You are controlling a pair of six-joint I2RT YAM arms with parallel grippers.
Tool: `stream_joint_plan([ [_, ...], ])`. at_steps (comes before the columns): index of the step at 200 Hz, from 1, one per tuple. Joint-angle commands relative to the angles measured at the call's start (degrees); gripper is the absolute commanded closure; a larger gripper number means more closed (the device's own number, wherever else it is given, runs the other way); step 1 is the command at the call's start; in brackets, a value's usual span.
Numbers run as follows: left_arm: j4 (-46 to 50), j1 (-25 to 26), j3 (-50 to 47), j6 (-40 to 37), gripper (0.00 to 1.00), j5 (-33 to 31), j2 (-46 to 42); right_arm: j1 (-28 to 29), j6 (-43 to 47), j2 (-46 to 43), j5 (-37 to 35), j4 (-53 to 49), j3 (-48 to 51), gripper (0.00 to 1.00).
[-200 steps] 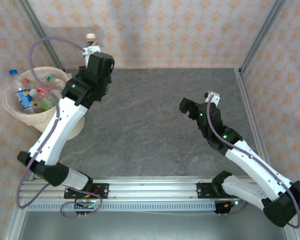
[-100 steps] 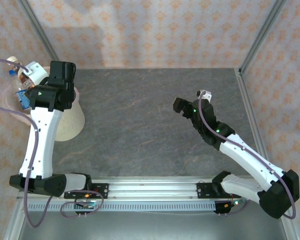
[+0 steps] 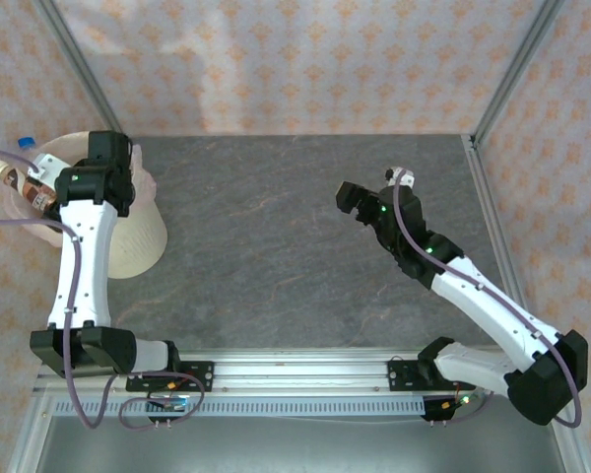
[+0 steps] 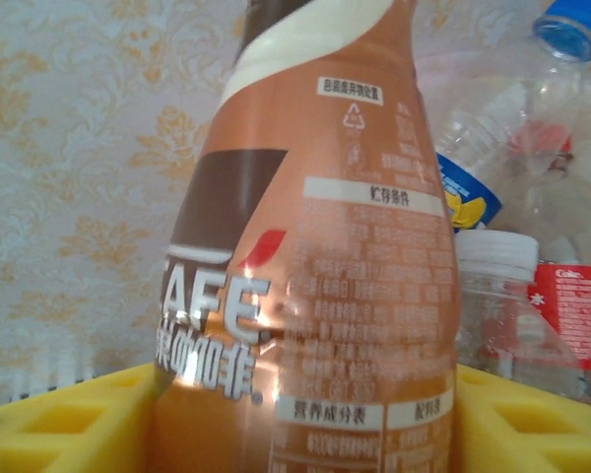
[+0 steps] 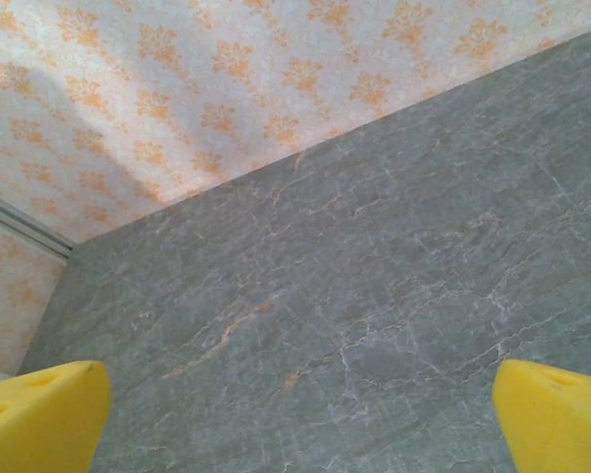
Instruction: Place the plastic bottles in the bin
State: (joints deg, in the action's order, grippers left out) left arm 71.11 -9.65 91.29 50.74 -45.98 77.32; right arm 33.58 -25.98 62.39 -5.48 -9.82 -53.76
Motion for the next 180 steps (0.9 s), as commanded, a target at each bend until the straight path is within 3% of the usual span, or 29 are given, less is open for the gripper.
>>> stream_joint_plan([
  [1, 0.7, -1.0, 0.5, 1.6, 0.17, 1.8, -0.1, -0.2, -1.1, 0.6, 0.6, -0.3, -2.0, 0.0],
  [13, -0.7, -1.0, 1.1, 0.0, 0.0, 3.1, -0.8, -0.3, -1.1, 0.9, 0.7, -0.2, -2.0, 0.0],
  [50, -3.4, -1.0, 8.4, -7.3, 0.0, 12.9, -0.9, -0.3, -0.9, 1.1, 0.3, -0.2, -1.9, 0.0],
  [67, -6.2, -1.4, 10.4, -10.5, 0.0, 14.5, -0.7, -0.3, -1.1, 1.1, 0.4, 0.1, -1.7, 0.0],
  [95, -7.7, -5.7, 12.7, -11.6, 0.0, 25.9, 2.9, -0.3, -1.2, 1.1, 0.4, 0.4, -1.3, 0.0],
  [118, -6.1, -7.4, 10.9, -8.9, 0.0, 27.2, 4.9, -0.2, -1.6, 0.9, 0.3, 0.3, -1.1, 0.0],
  [132, -8.7, -7.3, 9.2, -10.5, 0.0, 32.1, 4.0, -0.3, -1.6, 0.7, 0.3, 0.4, -1.1, 0.0],
  [141, -10.8, -5.9, 8.6, -12.2, 0.0, 34.0, 2.8, -0.3, -1.4, 0.7, 0.0, 0.3, -1.1, 0.0],
  [163, -15.2, 1.5, 7.4, -16.2, 0.0, 26.5, -1.3, -0.2, -1.3, 0.7, -0.3, 0.3, -1.1, 0.0],
  [180, -19.6, 5.3, 5.7, -18.9, 0.0, 27.2, -4.8, -0.2, -1.5, 0.8, -0.4, 0.5, -0.9, 0.0],
])
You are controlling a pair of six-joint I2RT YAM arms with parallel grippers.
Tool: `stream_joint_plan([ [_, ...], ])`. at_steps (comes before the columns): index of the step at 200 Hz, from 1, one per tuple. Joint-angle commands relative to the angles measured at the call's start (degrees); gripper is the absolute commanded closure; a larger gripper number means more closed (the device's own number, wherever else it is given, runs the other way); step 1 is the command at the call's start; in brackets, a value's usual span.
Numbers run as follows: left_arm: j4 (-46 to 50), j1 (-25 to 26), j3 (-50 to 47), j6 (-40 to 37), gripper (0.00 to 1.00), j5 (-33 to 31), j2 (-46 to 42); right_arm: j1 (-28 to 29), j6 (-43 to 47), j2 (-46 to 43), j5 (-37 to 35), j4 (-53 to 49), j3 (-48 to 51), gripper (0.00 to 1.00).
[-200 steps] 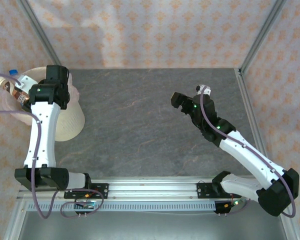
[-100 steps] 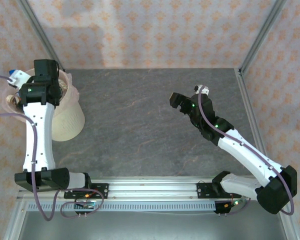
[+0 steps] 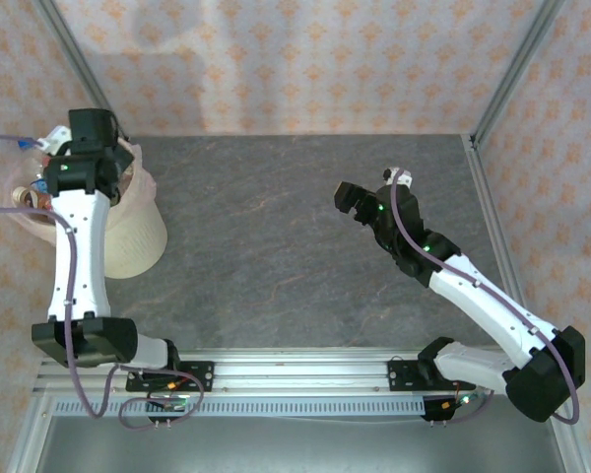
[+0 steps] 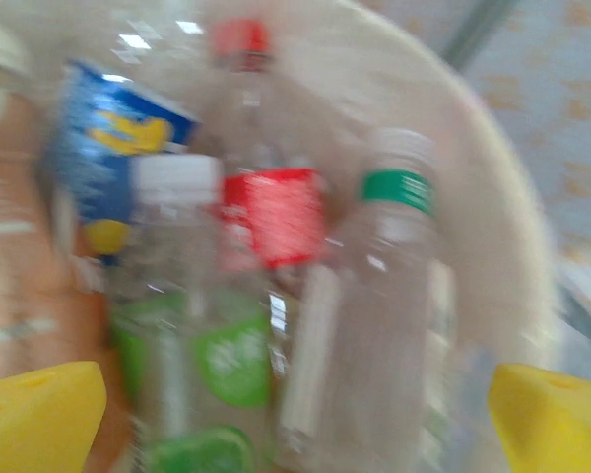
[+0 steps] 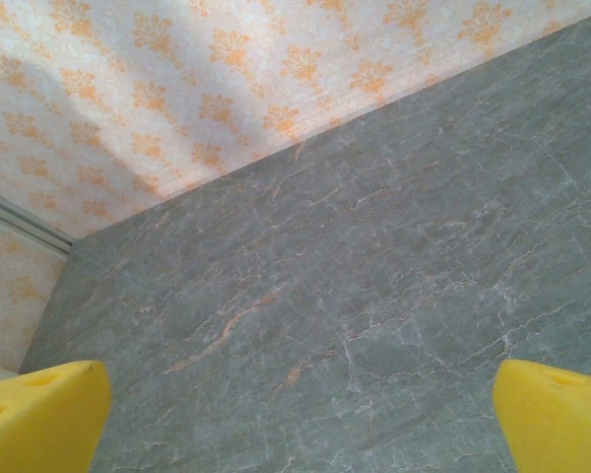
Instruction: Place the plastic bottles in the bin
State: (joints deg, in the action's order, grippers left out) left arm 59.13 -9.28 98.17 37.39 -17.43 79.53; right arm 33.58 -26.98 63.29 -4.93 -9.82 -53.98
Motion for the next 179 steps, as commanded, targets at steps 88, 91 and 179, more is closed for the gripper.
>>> stream_joint_plan([
  [88, -35.0, 26.3, -26.4, -28.4, 0.0, 27.4, -15.9, -0.6, 3.9, -4.9, -24.3, 2.7, 5.7, 0.01],
  [91, -35.7, 26.4, -27.4, -28.6, 0.0, 27.4, -16.0, -0.7, 4.3, -5.3, -25.5, 2.9, 6.2, 0.01],
  [179, -57.1, 20.2, -57.6, -36.9, 0.0, 13.9, -14.5, -16.8, 19.8, -7.0, -33.1, 16.4, 24.8, 0.01],
])
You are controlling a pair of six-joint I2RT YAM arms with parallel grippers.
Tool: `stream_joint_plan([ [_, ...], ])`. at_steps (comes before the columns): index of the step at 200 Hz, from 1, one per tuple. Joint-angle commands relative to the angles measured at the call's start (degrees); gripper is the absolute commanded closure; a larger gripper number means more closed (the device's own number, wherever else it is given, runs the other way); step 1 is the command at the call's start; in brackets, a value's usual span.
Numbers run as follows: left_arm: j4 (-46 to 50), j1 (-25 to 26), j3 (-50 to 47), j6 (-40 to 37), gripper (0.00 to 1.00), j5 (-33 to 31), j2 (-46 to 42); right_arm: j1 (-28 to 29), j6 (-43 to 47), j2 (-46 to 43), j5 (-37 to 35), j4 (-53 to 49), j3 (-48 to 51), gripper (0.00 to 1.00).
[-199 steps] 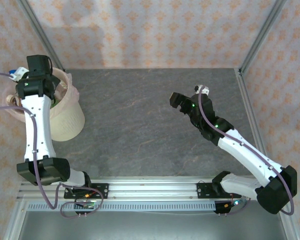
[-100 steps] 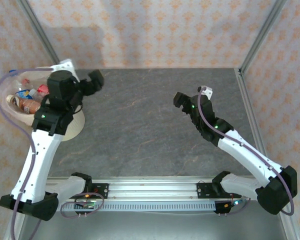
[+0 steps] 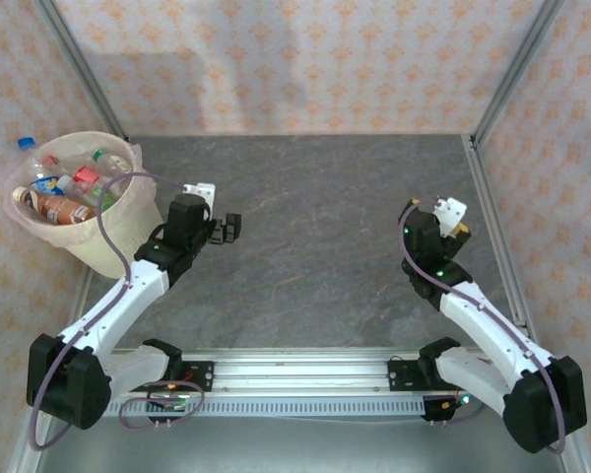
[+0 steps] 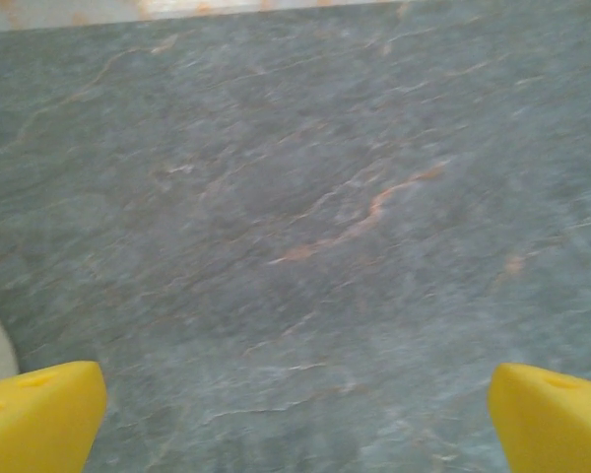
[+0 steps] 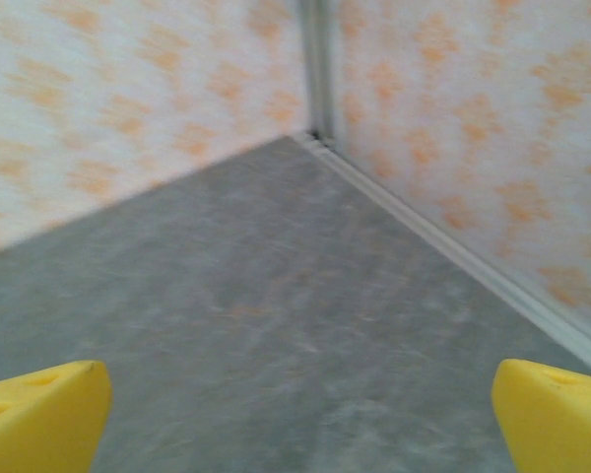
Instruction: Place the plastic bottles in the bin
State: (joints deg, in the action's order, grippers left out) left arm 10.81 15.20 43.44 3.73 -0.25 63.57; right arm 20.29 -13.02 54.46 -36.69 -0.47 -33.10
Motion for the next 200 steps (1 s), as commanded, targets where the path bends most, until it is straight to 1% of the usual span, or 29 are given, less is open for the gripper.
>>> stream_joint_plan([
  [1, -8.9, -4.6, -3.0, -3.2, 0.0, -3.1, 1.6, -3.7, 6.0, 2.0, -1.2, 7.4, 4.2, 0.01],
  [15, -11.8, -8.1, -5.6, -1.8, 0.0, -1.7, 3.1, -5.7, 10.0, 4.5, 2.5, 12.5, 6.5, 0.01],
  [32, -16.0, -10.6, -8.4, -1.6, 0.0, -1.7, 5.3, -8.5, 12.9, 8.4, 8.3, 16.5, 7.4, 0.01],
  [53, -21.0, -11.0, -10.4, -4.7, 0.0, -1.9, 9.5, -11.3, 13.1, 12.9, 14.0, 18.1, 7.1, 0.01],
  [76, -32.9, -11.5, -14.0, -4.9, 0.0, -1.6, 13.9, -14.7, 12.1, 17.4, 22.6, 24.0, 8.4, 0.01],
  [83, -32.4, -11.7, -13.2, -4.9, 0.0, -1.0, 14.4, -15.4, 12.1, 18.9, 24.3, 25.9, 8.6, 0.01],
  [94, -36.6, -11.9, -14.2, -6.0, 0.0, -0.3, 15.0, -16.1, 13.0, 20.1, 26.9, 26.2, 7.7, 0.01],
  [109, -44.0, -13.0, -16.5, -6.2, 0.0, 0.9, 15.9, -16.6, 14.6, 21.7, 29.7, 30.4, 8.1, 0.01],
  [117, -48.2, -14.0, -17.9, -5.4, 0.0, 2.1, 17.6, -16.8, 15.3, 22.6, 31.3, 33.1, 8.4, 0.01],
  [133, -56.3, -14.4, -19.7, -5.1, 0.0, 2.1, 22.9, -16.9, 17.4, 24.5, 34.2, 38.1, 9.1, 0.01],
  [141, -53.2, -14.8, -19.4, -4.8, 0.0, 2.9, 21.5, -16.9, 17.9, 26.1, 34.7, 41.4, 9.9, 0.0],
  [149, -55.3, -14.9, -19.7, -4.5, 0.0, 2.3, 22.4, -16.9, 18.0, 28.1, 34.8, 44.7, 11.0, 0.01],
  [154, -53.7, -14.9, -19.4, -4.4, 0.0, 2.1, 22.0, -16.9, 18.2, 29.7, 35.1, 46.8, 11.7, 0.01],
  [167, -53.6, -14.3, -19.2, -3.8, 0.0, -1.7, 22.2, -16.9, 18.1, 34.3, 34.0, 54.2, 12.5, 0.01],
  [170, -52.9, -13.8, -18.9, -3.7, 0.0, -3.4, 22.0, -16.9, 17.8, 34.2, 33.0, 53.0, 12.0, 0.01],
  [176, -53.9, -12.6, -19.2, -3.5, 0.0, -7.7, 22.2, -17.1, 16.2, 32.9, 31.0, 46.0, 9.5, 0.0],
  [180, -54.2, -12.1, -19.4, -3.5, 0.0, -8.9, 22.3, -18.1, 15.5, 32.4, 32.0, 42.4, 8.2, 0.0],
  [184, -53.5, -12.1, -19.2, -3.3, 0.0, -8.9, 22.1, -18.7, 15.1, 33.0, 33.2, 44.0, 8.7, 0.01],
  [191, -54.0, -12.1, -19.3, -3.3, 0.0, -9.0, 22.2, -18.8, 15.0, 33.5, 32.6, 47.9, 9.8, 0.01],
  [200, -53.6, -12.1, -19.2, -3.3, 0.0, -8.9, 22.1, -18.7, 14.9, 32.5, 32.7, 45.0, 9.2, 0.01],
])
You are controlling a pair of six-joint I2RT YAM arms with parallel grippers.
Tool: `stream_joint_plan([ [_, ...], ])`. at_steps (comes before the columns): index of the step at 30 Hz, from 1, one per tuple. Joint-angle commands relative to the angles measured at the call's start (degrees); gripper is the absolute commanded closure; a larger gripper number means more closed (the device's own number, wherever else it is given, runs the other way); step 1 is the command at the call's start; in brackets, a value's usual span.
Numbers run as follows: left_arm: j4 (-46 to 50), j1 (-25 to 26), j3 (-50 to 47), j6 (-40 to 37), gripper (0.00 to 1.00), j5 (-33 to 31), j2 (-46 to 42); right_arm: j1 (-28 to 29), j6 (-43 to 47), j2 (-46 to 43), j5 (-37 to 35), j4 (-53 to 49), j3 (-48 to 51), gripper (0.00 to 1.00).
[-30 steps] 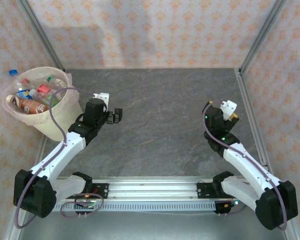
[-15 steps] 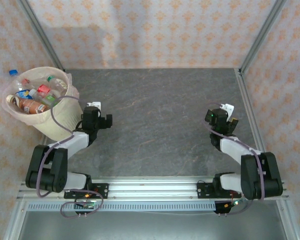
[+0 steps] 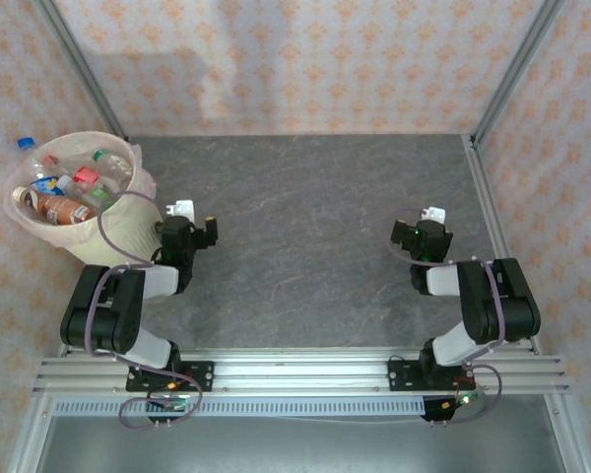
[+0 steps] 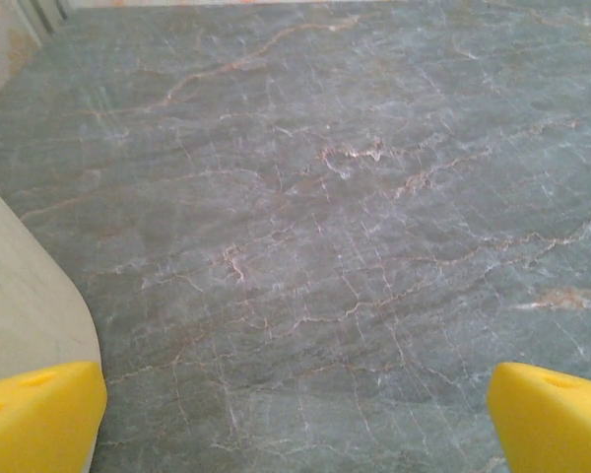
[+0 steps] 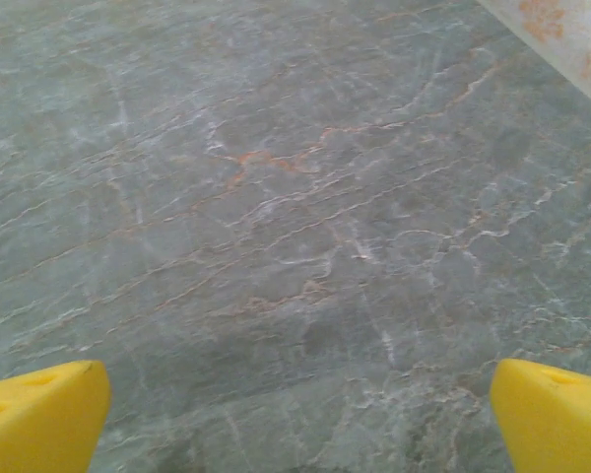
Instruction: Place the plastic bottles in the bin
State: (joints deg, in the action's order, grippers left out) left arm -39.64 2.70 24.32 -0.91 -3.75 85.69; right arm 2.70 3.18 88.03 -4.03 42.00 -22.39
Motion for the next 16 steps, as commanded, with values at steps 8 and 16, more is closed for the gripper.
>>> stream_joint_plan([
  [8, -3.4, 0.4, -0.1, 1.3, 0.0, -5.5, 0.0, -1.2, -1.1, -0.8, 0.3, 3.1, -1.3, 0.01],
  [16, -3.4, 0.4, -0.1, 1.3, 0.0, -5.5, 0.0, -1.2, -0.5, -0.7, 1.8, 2.3, -1.8, 0.01],
])
